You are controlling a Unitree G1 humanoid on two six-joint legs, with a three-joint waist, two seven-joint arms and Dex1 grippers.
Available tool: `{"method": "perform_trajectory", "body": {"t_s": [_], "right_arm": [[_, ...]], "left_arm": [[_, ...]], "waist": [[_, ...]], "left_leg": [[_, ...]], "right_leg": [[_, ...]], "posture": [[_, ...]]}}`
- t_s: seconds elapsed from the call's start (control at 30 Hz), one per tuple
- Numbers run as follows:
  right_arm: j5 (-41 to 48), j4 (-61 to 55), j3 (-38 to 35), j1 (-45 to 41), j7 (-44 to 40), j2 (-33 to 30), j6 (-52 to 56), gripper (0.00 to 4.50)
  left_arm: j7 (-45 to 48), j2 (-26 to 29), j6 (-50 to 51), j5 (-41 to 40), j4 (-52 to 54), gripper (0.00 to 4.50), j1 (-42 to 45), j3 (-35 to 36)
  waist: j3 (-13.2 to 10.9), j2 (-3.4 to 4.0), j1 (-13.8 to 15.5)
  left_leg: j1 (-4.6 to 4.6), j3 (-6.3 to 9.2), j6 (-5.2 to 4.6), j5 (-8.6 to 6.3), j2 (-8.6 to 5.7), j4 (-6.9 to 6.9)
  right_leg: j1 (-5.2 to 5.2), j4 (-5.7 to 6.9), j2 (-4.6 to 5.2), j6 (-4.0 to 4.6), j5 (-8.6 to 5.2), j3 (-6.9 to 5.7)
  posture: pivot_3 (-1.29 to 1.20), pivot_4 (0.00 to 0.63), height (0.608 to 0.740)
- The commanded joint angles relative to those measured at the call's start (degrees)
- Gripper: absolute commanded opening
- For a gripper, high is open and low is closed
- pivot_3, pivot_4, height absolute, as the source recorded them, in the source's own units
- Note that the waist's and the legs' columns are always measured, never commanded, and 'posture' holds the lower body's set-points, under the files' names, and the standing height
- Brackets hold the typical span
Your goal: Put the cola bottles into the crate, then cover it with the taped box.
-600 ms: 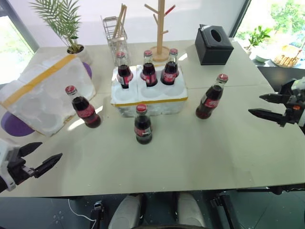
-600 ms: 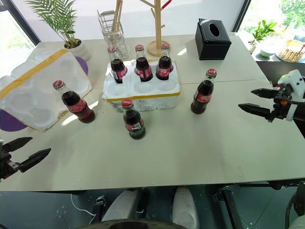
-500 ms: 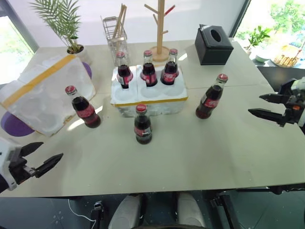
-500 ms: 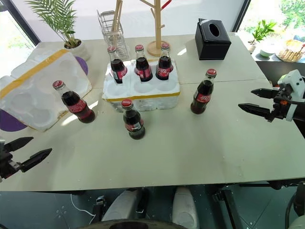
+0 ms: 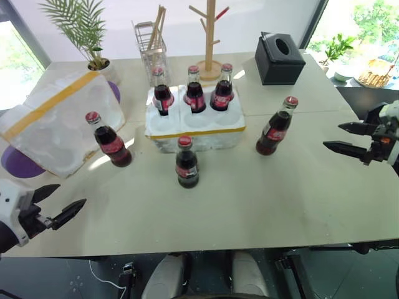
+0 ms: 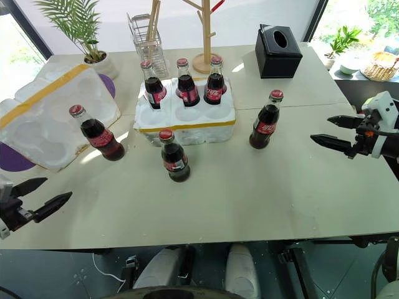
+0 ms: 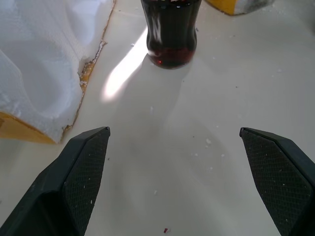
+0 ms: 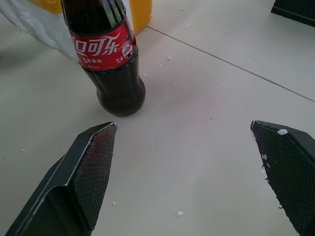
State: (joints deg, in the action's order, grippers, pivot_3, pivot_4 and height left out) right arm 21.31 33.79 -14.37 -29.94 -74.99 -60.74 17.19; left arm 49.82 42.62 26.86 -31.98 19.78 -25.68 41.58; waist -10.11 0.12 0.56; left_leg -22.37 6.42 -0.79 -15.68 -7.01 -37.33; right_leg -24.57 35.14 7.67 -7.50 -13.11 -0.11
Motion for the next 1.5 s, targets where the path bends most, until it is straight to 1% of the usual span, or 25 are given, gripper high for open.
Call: {"method": "perform_trajectory", "body": {"t_s": [0.03,0.2,0.37,0.43,0.5,0.57,0.67,0.87,0.93,1.0,1.1,1.23,1.43,1.5], "right_arm": [[1.76,-2.49,-1.97,0.04,-0.77,-0.72,1.29,4.50],[0.82,-3.00,-1.92,0.67,0.34,-0.47,-0.15,4.50],[1.15,-2.75,-1.26,-1.05,-1.16,-1.31,0.43,4.50],[3.07,-4.90,-1.47,-2.74,-3.00,-2.42,4.21,4.50],[6.77,-10.24,-2.05,-3.70,-6.51,-4.49,10.33,4.50],[10.54,-16.66,-2.57,-3.85,-9.35,-6.61,15.71,4.50],[16.74,-25.15,-4.30,-4.38,-10.39,-8.73,23.37,4.50],[30.22,-40.08,-10.42,-4.21,-6.62,-9.12,37.01,4.50],[33.75,-44.00,-11.94,-3.64,-5.54,-9.13,39.77,4.50],[35.27,-47.29,-12.59,-2.98,-4.07,-8.87,40.43,4.50],[37.19,-49.16,-12.94,-2.58,-2.14,-8.59,41.39,4.50],[39.30,-50.26,-12.20,-3.29,0.68,-7.68,41.89,4.50],[43.45,-52.16,-11.51,-4.43,4.12,-6.93,42.64,4.50],[44.89,-52.39,-11.32,-4.68,5.28,-6.79,43.15,4.50]], "left_arm": [[0.29,0.06,0.61,-1.46,0.05,4.42,0.30,0.92],[-0.16,0.36,0.36,-0.77,0.43,4.42,0.48,0.38],[-1.56,0.11,0.45,-1.72,1.34,4.42,3.06,-0.19],[-2.85,-0.08,1.47,-3.78,2.07,4.42,5.75,0.19],[-4.73,0.06,2.80,-5.43,1.62,4.42,10.31,-0.74],[-6.12,0.25,2.86,-4.73,0.21,4.42,14.55,-3.14],[-7.48,0.23,1.46,-2.10,-2.51,4.42,19.51,-7.17],[-7.50,-0.10,-0.82,0.63,-8.64,4.42,27.64,-13.94],[-7.30,-0.60,-1.76,1.61,-11.21,4.42,30.19,-16.22],[-6.96,-1.62,-3.11,3.04,-14.71,4.42,33.19,-19.26],[-6.09,-3.17,-5.13,4.82,-18.80,4.42,37.03,-22.99],[-5.47,-4.45,-7.61,7.23,-24.57,4.42,42.00,-25.98],[-3.92,-5.96,-11.84,9.15,-31.41,4.42,47.59,-28.31],[-3.01,-6.01,-12.32,8.82,-31.65,3.89,47.96,-28.25]], "waist": [[0.00,0.00,-0.02],[0.00,0.00,0.00],[0.00,0.00,0.01],[0.00,0.02,0.00],[-0.05,0.11,0.10],[-0.04,0.22,0.18],[-0.04,0.21,0.19],[-0.06,0.15,0.20],[-0.06,0.15,0.27],[-0.05,0.13,0.34],[-0.06,0.09,0.30],[-0.07,0.03,0.25],[-0.07,0.02,0.22],[-0.08,0.01,0.22]], "left_leg": [[0.00,0.00,0.00,0.00,0.00,0.00],[0.00,0.00,0.00,0.00,0.00,0.00],[0.01,0.00,0.03,0.02,0.00,-0.01],[0.01,0.00,0.04,0.03,0.00,-0.02],[0.01,0.01,0.05,0.04,0.00,-0.03],[0.00,0.01,0.06,0.04,0.00,-0.04],[0.01,0.06,0.06,0.04,0.01,-0.01],[0.00,0.04,0.05,0.03,0.00,0.00],[-0.01,0.04,0.06,0.03,0.00,-0.01],[-0.01,0.05,0.05,0.03,0.00,-0.02],[-0.01,0.03,0.05,0.04,-0.05,-0.09],[-0.04,0.02,0.04,0.04,-0.05,-0.15],[-0.04,0.02,0.04,0.04,-0.04,-0.14],[-0.04,0.03,0.04,0.05,-0.04,-0.15]], "right_leg": [[0.00,0.00,0.00,0.00,0.00,0.00],[0.00,0.00,0.00,-0.03,0.02,0.00],[0.00,0.01,-0.01,0.00,0.05,0.00],[0.00,0.01,-0.02,-0.02,0.06,0.00],[0.00,0.04,-0.02,-0.02,0.07,0.00],[-0.01,0.06,-0.02,-0.04,0.09,0.00],[-0.01,0.07,-0.03,-0.06,0.10,-0.03],[-0.03,0.07,-0.01,-0.07,0.11,-0.02],[-0.04,0.08,0.00,-0.06,0.12,-0.02],[-0.02,0.08,-0.01,-0.06,0.12,-0.03],[0.01,0.08,0.00,-0.12,0.17,-0.03],[0.00,0.07,-0.02,-0.13,0.25,-0.03],[-0.03,0.09,-0.02,-0.14,0.26,-0.03],[-0.02,0.09,-0.02,-0.14,0.26,-0.03]], "posture": [[0.00,0.150,0.740],[0.00,0.150,0.740],[0.00,0.150,0.740],[0.00,0.150,0.740],[0.00,0.150,0.740],[0.00,0.150,0.740],[0.00,0.150,0.740],[0.00,0.150,0.740],[0.00,0.150,0.740],[0.00,0.150,0.740],[0.00,0.150,0.740],[0.00,0.150,0.740],[0.00,0.150,0.740],[0.00,0.150,0.740]]}}
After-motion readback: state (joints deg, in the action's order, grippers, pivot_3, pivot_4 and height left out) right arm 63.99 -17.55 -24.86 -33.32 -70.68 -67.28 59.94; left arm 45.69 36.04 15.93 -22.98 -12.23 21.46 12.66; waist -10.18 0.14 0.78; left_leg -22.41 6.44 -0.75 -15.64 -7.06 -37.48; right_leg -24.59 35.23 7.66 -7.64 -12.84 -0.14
